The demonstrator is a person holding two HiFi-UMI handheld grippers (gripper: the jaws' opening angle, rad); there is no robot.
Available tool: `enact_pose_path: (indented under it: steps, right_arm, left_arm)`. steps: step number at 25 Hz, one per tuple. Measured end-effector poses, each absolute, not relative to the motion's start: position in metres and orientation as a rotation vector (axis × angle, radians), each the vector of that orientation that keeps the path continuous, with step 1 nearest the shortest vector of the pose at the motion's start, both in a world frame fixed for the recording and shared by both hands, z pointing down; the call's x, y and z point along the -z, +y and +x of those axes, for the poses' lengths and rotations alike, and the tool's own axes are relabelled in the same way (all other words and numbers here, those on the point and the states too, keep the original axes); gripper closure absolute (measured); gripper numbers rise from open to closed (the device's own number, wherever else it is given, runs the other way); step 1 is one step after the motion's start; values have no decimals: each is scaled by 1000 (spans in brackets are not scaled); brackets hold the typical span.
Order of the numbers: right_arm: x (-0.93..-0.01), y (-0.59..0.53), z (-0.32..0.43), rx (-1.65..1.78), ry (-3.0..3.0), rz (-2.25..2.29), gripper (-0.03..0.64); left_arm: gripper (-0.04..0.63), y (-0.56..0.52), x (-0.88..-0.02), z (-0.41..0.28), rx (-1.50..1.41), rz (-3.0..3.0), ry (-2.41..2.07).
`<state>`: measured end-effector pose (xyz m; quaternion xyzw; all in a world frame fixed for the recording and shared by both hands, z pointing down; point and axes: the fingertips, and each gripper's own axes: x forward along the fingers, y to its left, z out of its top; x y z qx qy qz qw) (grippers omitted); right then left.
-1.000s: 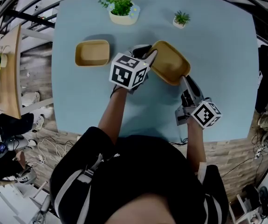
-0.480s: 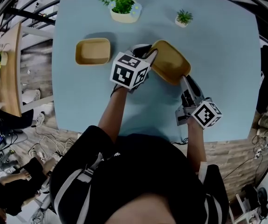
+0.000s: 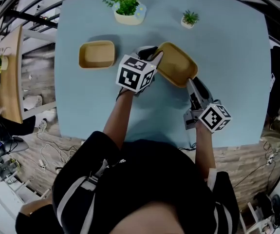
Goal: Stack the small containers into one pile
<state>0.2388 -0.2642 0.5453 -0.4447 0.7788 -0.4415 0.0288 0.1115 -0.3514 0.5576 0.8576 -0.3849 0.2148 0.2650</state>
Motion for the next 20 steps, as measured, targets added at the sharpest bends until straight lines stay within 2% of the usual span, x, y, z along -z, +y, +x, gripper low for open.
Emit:
enact_pose_path:
  steps: [12,20]
  right_arm:
    - [-509,-256,253,1182,2413,-1442,447]
    - [-468,-228,250,1043,2424,-1429,491]
  left_arm:
    - [514,-341,-521,92,-491,2364,-1130]
    - [515,-306,-473,93,-359,2440,-1120]
